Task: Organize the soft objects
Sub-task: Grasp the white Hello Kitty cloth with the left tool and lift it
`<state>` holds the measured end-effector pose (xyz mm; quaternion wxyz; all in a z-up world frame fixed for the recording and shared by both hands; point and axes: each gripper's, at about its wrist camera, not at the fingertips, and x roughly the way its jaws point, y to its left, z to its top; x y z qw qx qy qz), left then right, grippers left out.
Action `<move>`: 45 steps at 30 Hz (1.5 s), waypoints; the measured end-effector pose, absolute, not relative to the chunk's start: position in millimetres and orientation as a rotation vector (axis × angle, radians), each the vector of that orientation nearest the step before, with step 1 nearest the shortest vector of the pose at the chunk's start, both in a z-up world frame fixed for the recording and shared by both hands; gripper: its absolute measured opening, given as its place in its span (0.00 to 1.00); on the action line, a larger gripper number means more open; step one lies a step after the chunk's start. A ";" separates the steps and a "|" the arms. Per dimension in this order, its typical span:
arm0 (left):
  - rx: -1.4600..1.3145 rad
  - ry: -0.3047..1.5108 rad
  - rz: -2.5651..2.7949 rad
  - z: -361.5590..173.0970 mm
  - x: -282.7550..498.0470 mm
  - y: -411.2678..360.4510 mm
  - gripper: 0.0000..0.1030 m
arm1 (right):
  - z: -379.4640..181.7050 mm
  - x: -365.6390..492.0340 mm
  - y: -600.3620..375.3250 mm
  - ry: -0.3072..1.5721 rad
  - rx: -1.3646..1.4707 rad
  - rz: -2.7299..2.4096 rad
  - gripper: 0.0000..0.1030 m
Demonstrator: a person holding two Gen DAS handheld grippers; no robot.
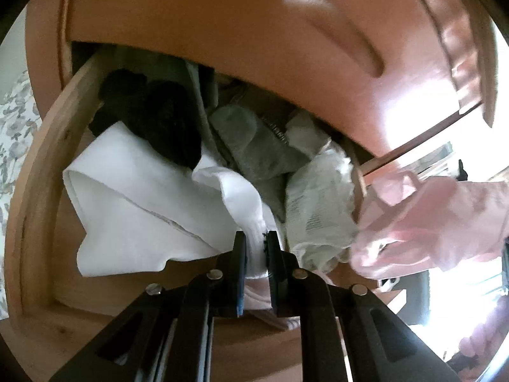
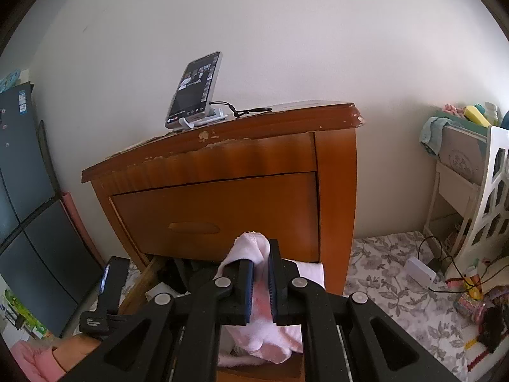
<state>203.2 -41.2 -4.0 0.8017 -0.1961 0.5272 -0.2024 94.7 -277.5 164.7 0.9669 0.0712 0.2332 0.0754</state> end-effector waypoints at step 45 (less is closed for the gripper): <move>-0.529 0.475 -0.674 220.2 45.6 40.9 0.09 | 262.7 6.4 -235.7 0.310 0.106 0.190 0.08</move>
